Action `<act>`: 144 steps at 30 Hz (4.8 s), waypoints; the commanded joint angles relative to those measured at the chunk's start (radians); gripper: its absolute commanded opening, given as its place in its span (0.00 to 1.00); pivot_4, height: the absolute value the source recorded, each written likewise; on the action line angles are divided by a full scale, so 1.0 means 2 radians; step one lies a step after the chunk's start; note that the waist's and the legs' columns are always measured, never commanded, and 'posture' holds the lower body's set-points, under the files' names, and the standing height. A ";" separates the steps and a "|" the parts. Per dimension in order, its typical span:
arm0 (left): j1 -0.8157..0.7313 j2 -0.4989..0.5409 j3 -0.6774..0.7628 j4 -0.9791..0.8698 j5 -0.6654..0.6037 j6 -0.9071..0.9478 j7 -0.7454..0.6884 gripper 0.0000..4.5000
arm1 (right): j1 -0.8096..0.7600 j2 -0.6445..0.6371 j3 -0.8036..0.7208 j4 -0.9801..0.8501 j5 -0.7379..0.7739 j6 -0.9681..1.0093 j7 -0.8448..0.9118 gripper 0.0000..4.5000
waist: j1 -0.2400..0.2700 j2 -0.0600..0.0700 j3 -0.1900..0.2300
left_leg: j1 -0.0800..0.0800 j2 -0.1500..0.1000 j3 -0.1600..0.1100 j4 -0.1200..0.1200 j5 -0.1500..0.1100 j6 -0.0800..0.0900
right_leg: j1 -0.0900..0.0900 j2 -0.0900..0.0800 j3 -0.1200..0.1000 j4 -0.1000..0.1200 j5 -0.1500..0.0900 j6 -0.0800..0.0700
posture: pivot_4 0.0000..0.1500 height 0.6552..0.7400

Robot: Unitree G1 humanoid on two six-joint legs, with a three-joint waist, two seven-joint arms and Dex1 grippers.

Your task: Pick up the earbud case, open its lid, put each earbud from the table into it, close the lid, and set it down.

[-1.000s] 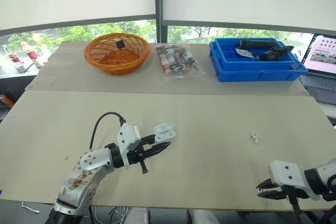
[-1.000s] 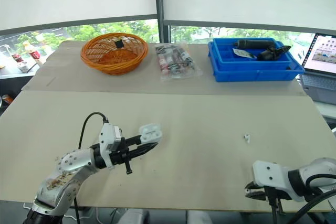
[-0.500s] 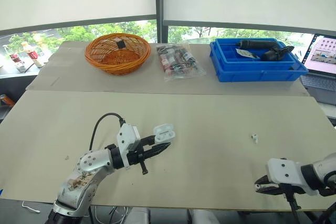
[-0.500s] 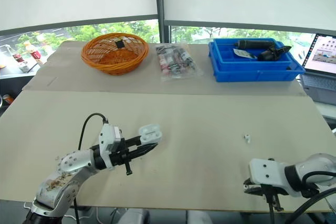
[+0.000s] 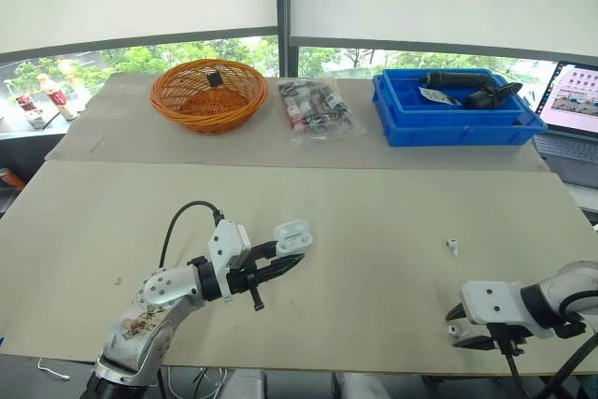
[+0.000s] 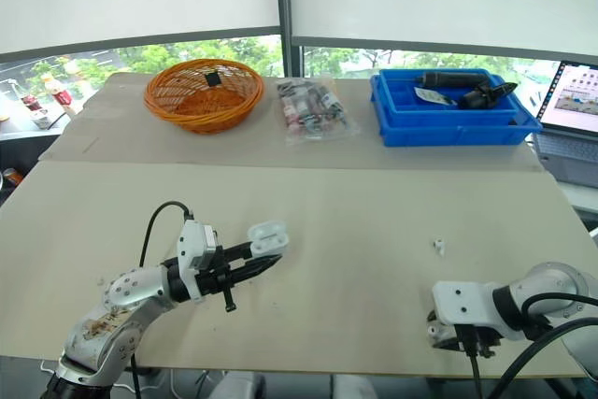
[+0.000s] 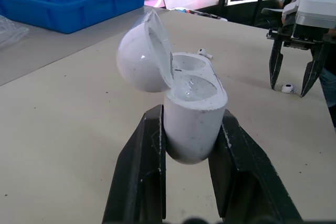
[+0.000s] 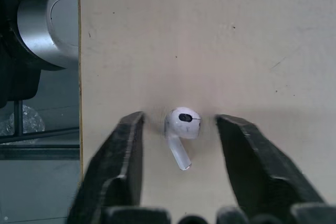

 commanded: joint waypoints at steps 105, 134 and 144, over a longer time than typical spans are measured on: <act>0.006 -0.015 -0.020 -0.014 0.016 -0.015 0.006 0.13 | 0.032 -0.072 -0.042 -0.133 -0.061 0.033 0.003 0.44 | 0.002 0.001 0.000 | -0.001 0.000 0.000 0.000 0.000 0.000 | -0.001 0.000 0.000 -0.001 0.000 0.000 | 1.00 0.66; 0.006 -0.016 -0.024 -0.013 0.018 -0.015 0.005 0.13 | 0.021 -0.050 -0.007 -0.084 -0.103 0.076 -0.052 0.00 | 0.002 0.001 0.000 | -0.001 0.000 0.000 0.000 0.000 0.000 | 0.000 0.000 0.000 -0.001 0.000 0.000 | 1.00 0.66; 0.003 -0.018 -0.026 -0.010 0.019 -0.017 0.003 0.13 | 0.053 -0.057 -0.039 -0.100 -0.094 0.104 -0.035 0.00 | 0.003 0.001 0.000 | -0.001 0.000 0.000 0.000 0.000 0.000 | 0.000 0.000 0.000 -0.001 0.000 0.000 | 1.00 0.66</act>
